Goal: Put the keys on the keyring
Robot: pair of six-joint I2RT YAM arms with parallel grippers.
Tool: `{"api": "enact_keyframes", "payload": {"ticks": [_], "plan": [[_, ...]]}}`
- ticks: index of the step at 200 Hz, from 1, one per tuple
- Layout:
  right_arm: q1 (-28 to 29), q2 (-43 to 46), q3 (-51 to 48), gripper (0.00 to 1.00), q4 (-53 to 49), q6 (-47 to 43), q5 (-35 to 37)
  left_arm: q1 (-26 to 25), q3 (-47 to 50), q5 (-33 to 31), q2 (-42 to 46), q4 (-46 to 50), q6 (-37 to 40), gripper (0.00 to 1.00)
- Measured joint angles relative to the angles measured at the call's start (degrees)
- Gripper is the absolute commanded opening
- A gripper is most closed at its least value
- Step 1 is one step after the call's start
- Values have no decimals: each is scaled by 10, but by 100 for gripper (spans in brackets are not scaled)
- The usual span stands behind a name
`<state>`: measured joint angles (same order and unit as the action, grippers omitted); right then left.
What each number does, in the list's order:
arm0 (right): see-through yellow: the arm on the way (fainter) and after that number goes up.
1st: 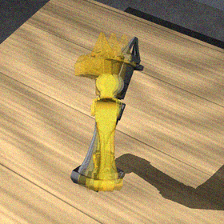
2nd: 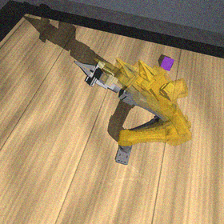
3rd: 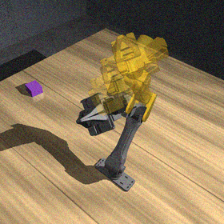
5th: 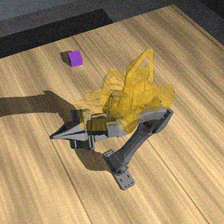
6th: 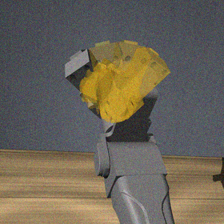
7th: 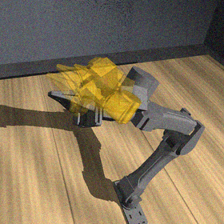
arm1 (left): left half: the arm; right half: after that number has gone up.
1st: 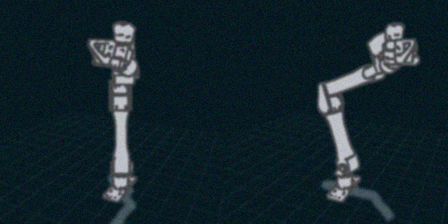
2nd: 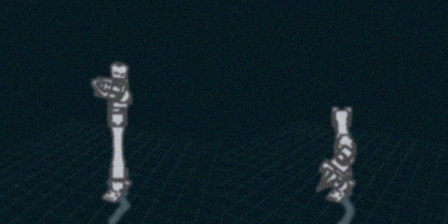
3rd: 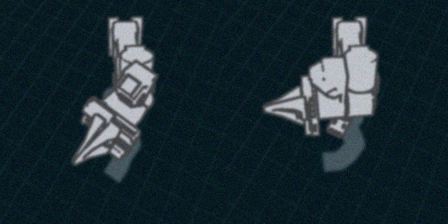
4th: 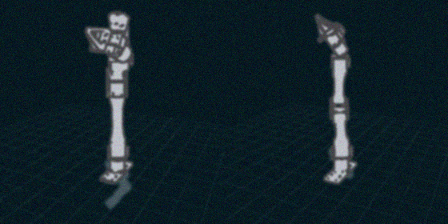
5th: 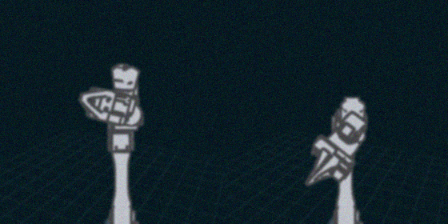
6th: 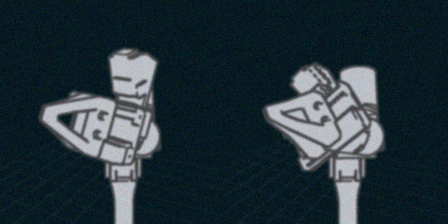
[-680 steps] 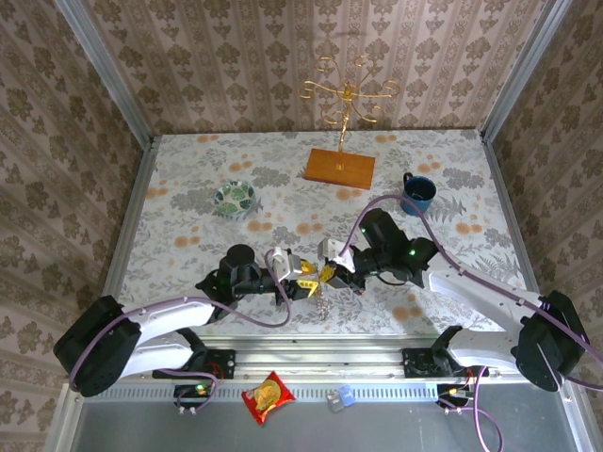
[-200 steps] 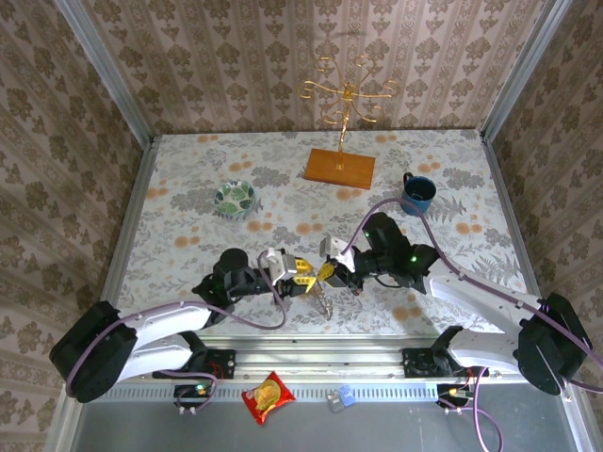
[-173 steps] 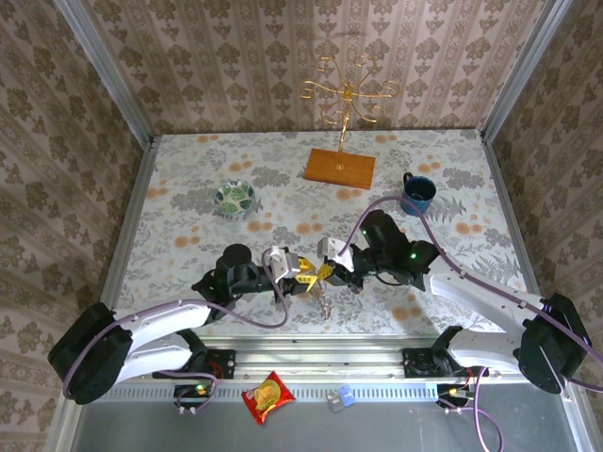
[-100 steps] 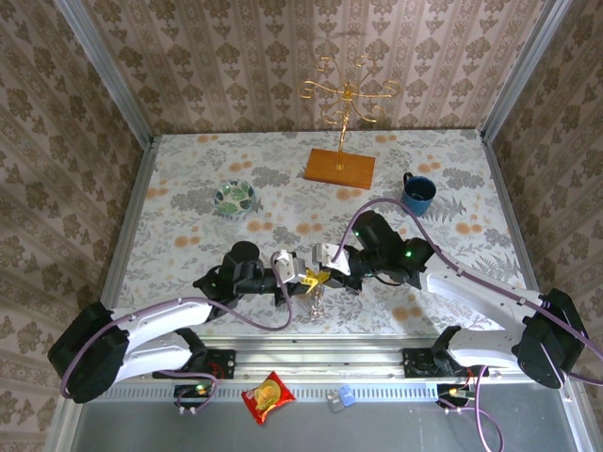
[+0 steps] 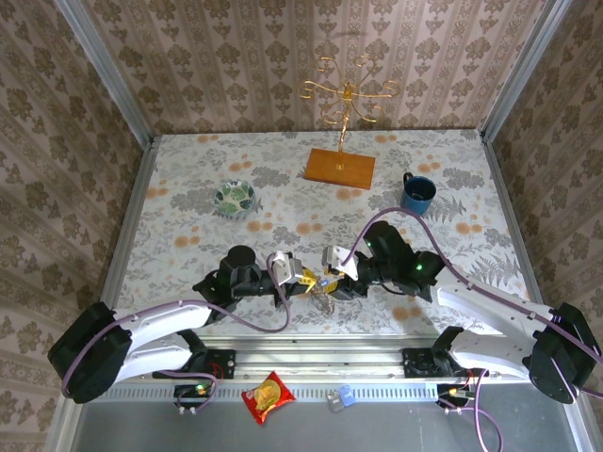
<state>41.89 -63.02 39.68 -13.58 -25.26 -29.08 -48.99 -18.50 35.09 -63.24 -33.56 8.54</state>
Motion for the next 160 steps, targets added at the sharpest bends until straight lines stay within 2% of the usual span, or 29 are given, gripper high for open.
{"api": "enact_keyframes", "payload": {"ticks": [95,160], "plan": [[-4,4,-16,38,57,34,-1,0,21,-6,0,-62,-26,0],[-9,-10,-17,31,106,61,-18,0,43,-4,0,-119,-34,0]]}}
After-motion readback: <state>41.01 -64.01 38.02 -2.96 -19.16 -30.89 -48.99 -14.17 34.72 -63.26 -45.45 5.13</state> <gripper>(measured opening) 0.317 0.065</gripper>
